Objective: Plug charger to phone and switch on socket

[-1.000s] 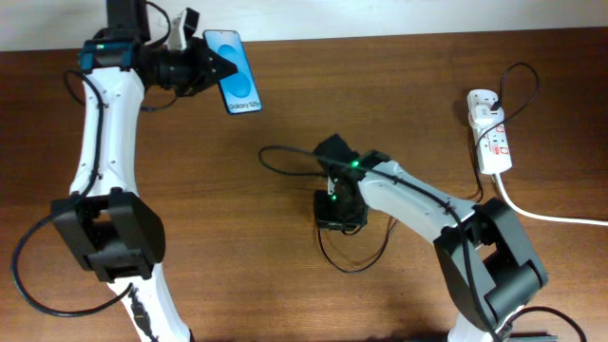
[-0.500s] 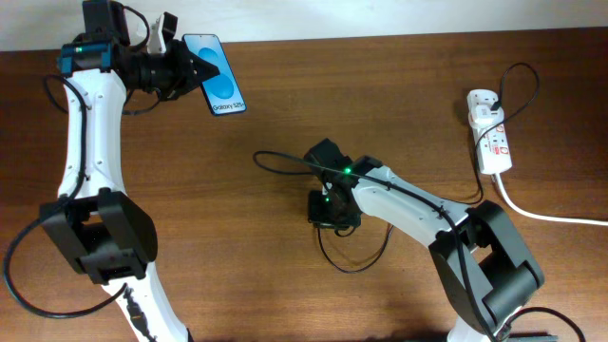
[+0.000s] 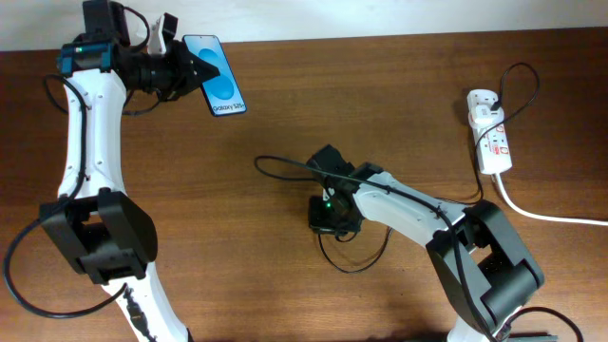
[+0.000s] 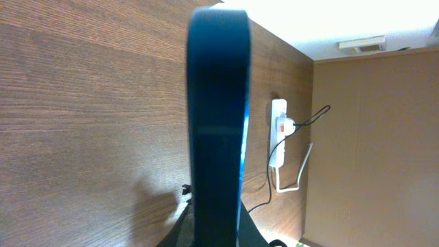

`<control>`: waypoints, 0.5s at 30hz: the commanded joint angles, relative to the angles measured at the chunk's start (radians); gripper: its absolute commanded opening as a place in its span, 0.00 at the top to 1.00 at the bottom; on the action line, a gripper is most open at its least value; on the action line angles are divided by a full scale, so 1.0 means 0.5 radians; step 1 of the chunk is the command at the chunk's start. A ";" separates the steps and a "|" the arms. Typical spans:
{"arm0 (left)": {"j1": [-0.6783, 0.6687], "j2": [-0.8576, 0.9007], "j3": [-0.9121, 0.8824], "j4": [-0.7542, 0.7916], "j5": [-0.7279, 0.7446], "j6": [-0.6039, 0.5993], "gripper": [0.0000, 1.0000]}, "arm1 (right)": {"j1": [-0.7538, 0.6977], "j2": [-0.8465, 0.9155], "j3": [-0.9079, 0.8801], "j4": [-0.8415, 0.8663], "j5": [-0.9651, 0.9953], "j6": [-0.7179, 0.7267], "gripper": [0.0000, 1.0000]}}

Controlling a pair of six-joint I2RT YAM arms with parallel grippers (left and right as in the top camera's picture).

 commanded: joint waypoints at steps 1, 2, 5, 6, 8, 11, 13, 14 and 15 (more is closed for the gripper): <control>0.004 -0.020 0.016 0.005 0.040 -0.009 1.00 | 0.012 0.008 -0.022 0.007 -0.019 0.015 0.83; 0.007 -0.020 0.016 0.005 0.040 -0.009 1.00 | 0.012 0.008 -0.022 0.007 -0.026 0.015 0.84; 0.007 -0.020 0.016 0.005 0.041 -0.009 1.00 | 0.011 0.008 -0.021 0.007 -0.033 0.015 0.90; 0.007 -0.020 0.016 0.005 0.043 -0.009 1.00 | 0.011 0.008 -0.021 0.008 -0.034 0.015 0.94; 0.008 -0.020 0.016 0.021 0.166 0.057 1.00 | 0.004 0.007 -0.021 0.047 -0.061 0.014 0.96; 0.011 -0.020 0.016 0.092 0.651 0.254 1.00 | -0.072 -0.028 -0.019 0.147 -0.274 -0.078 0.96; 0.011 -0.020 0.016 0.151 0.874 0.254 1.00 | -0.153 -0.098 -0.019 0.272 -0.554 -0.250 0.96; 0.011 -0.020 0.016 0.204 1.016 0.254 1.00 | -0.189 -0.143 -0.019 0.338 -0.682 -0.314 0.96; 0.011 -0.020 0.016 0.278 1.196 0.254 1.00 | -0.223 -0.202 -0.019 0.421 -0.807 -0.365 0.96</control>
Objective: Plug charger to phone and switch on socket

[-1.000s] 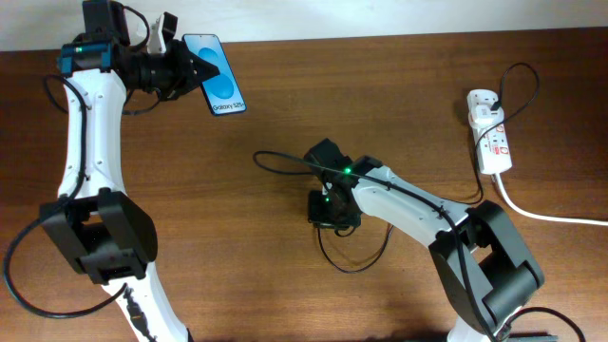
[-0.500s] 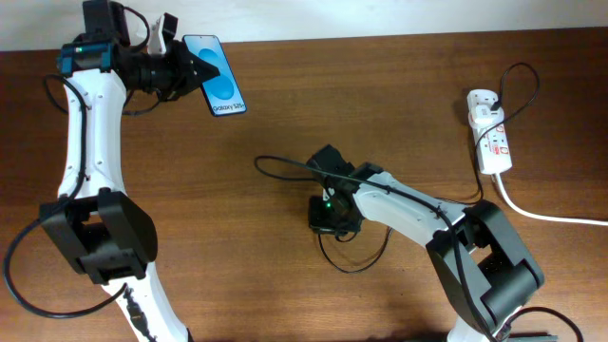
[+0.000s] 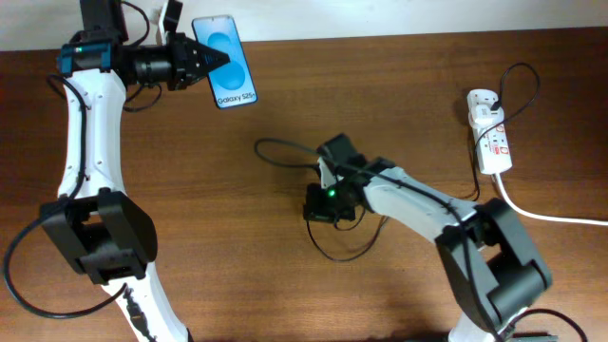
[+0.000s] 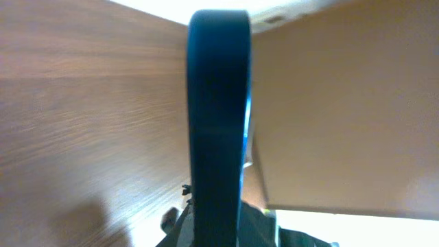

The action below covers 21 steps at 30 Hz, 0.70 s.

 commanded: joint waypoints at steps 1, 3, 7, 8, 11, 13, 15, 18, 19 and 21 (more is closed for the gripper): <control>0.008 -0.020 0.016 0.203 0.771 0.071 1.00 | -0.098 -0.231 0.003 0.211 -0.474 -0.204 0.96; 0.008 -0.020 0.017 0.218 0.771 0.049 1.00 | -0.115 -0.317 0.003 0.340 -0.572 -0.210 0.96; 0.006 -0.020 0.016 0.217 0.771 0.014 1.00 | -0.108 -0.492 0.003 0.588 -0.723 -0.258 0.96; 0.005 -0.020 0.016 0.216 0.771 -0.005 1.00 | -0.105 -0.511 0.003 0.629 -0.724 -0.257 0.96; 0.005 -0.020 0.016 0.216 0.771 -0.043 1.00 | -0.067 -0.517 0.003 0.793 -0.726 -0.255 0.96; 0.003 -0.020 0.016 0.217 0.771 -0.043 1.00 | -0.034 -0.517 0.003 1.013 -0.723 -0.179 0.96; 0.003 -0.020 0.016 0.216 0.771 -0.043 1.00 | -0.029 -0.517 0.003 1.164 -0.722 -0.122 0.96; 0.001 -0.020 0.016 0.216 0.771 -0.043 1.00 | -0.033 -0.517 0.003 1.354 -0.707 0.011 0.96; -0.009 -0.020 0.016 0.217 0.771 -0.043 1.00 | -0.032 -0.517 0.002 1.418 -0.697 0.064 0.96; -0.019 -0.020 0.016 0.208 0.771 -0.043 1.00 | -0.033 -0.517 0.002 1.421 -0.570 0.134 0.96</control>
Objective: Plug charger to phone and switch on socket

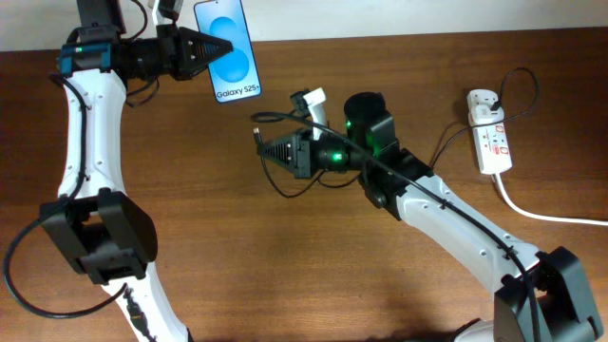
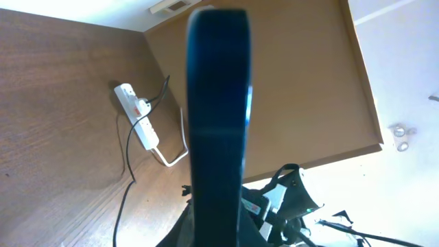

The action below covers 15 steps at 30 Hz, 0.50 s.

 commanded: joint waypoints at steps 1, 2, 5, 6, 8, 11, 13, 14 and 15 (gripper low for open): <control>-0.026 -0.020 0.017 -0.023 0.102 -0.018 1.00 | 0.005 -0.036 0.009 0.019 0.148 0.122 0.96; -0.033 -0.020 0.017 -0.045 0.103 -0.028 1.00 | 0.005 -0.036 0.009 0.048 0.146 0.135 0.96; -0.037 -0.020 0.017 -0.050 0.102 -0.056 1.00 | 0.008 -0.036 0.009 0.096 0.162 0.181 0.96; -0.047 -0.020 0.017 -0.050 0.102 -0.056 1.00 | 0.008 -0.036 0.009 0.097 0.164 0.196 0.96; -0.083 -0.020 0.017 -0.049 0.102 -0.055 1.00 | 0.007 -0.036 0.009 0.098 0.167 0.210 0.96; -0.129 -0.020 0.017 -0.046 0.102 -0.053 1.00 | 0.002 -0.036 0.010 0.135 0.148 0.262 0.96; -0.124 -0.020 0.017 -0.047 0.102 -0.046 1.00 | 0.002 -0.036 0.010 0.226 0.042 0.264 0.96; -0.124 -0.020 0.017 -0.046 0.102 -0.046 1.00 | 0.002 -0.037 0.010 0.239 0.031 0.281 0.96; -0.130 -0.020 0.017 -0.046 0.102 -0.046 1.00 | -0.005 -0.037 0.010 0.240 0.035 0.303 0.96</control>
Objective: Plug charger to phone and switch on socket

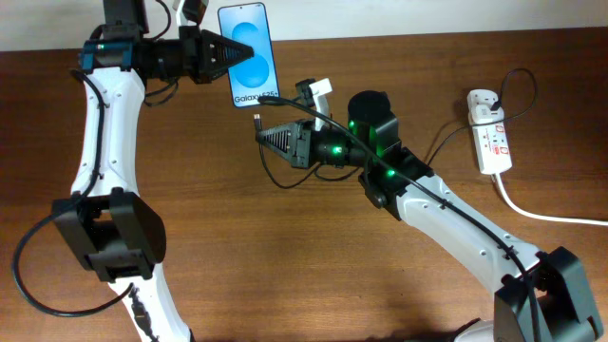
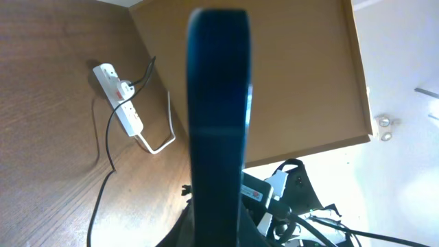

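Note:
A phone (image 1: pixel 247 52) with a lit blue screen hangs in the air at the back left, my left gripper (image 1: pixel 226 54) shut on its left side. In the left wrist view the phone (image 2: pixel 218 103) shows edge-on as a dark bar that hides the fingers. My right gripper (image 1: pixel 268 136) points left just below the phone, shut on the black charger cable (image 1: pixel 285 179) near its plug end (image 1: pixel 257 122), which sits a little under the phone's bottom edge. The white power strip (image 1: pixel 489 133) lies at the far right with a plug in it; it also shows as the strip (image 2: pixel 120 103) in the left wrist view.
Wooden table (image 1: pixel 237 256). A white mains lead (image 1: pixel 541 215) runs from the strip off the right edge. The black cable trails from the strip past my right arm (image 1: pixel 446 214). A brown wall panel (image 2: pixel 274 75) stands behind the table.
My left gripper has carried the phone to the right, closer to the right gripper. The cable's plug end now lies just under the phone's bottom edge. The right gripper has barely shifted.
At first the phone was held low at the far left while my right gripper was down on the cable at mid-table. Then the phone stood higher. Later the right arm had the cable lifted and pointed left. Now phone and plug end are close together.

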`<control>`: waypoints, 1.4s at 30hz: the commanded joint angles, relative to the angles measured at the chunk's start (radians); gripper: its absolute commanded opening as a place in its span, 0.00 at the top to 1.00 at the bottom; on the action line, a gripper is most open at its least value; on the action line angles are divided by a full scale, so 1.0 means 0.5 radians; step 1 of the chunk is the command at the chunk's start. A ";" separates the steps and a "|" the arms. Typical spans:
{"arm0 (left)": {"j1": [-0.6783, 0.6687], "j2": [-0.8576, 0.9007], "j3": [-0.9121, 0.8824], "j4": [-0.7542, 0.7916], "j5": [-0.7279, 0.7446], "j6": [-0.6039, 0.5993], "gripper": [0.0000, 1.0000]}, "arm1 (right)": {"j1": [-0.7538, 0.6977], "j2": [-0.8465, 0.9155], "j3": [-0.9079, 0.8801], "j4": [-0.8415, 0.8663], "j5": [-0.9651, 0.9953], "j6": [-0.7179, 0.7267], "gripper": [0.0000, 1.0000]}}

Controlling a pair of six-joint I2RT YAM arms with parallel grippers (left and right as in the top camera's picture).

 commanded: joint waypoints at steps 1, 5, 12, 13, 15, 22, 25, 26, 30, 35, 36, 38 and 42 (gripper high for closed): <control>0.009 -0.020 0.017 0.007 0.093 -0.003 1.00 | -0.025 -0.037 0.010 0.015 -0.068 0.055 0.96; 0.009 -0.020 0.017 0.007 0.093 -0.003 1.00 | -0.104 -0.037 0.010 0.016 -0.102 0.101 0.96; 0.008 -0.020 0.017 0.011 0.093 0.034 1.00 | -0.099 -0.037 0.010 0.016 -0.146 0.113 0.96; 0.008 -0.020 0.017 0.011 0.093 0.034 1.00 | -0.095 -0.037 0.010 0.016 -0.152 0.130 0.96; 0.008 -0.020 0.017 0.011 0.093 0.034 1.00 | -0.084 -0.037 0.010 0.017 -0.151 0.129 0.96; -0.054 -0.020 0.017 0.011 0.093 0.072 1.00 | -0.086 -0.037 0.010 0.031 -0.165 0.130 0.96; -0.054 -0.020 0.017 0.011 0.093 0.073 1.00 | -0.089 -0.037 0.010 0.040 -0.167 0.130 0.96; -0.054 -0.020 0.017 0.012 0.093 0.073 1.00 | -0.089 -0.037 0.010 0.047 -0.169 0.131 0.96; -0.054 -0.020 0.017 0.012 0.093 0.102 1.00 | -0.089 -0.037 0.010 0.054 -0.198 0.159 0.96; -0.054 -0.020 0.017 0.011 0.093 0.138 1.00 | -0.089 -0.037 0.010 0.053 -0.196 0.159 0.96; -0.054 -0.020 0.017 0.011 0.093 0.138 1.00 | -0.089 -0.037 0.010 0.053 -0.195 0.159 0.96; -0.054 -0.020 0.017 0.011 0.093 0.137 1.00 | -0.098 -0.037 0.010 0.053 -0.195 0.159 0.96; -0.054 -0.020 0.017 0.011 0.093 0.130 1.00 | -0.123 -0.036 0.010 0.050 -0.188 0.157 0.96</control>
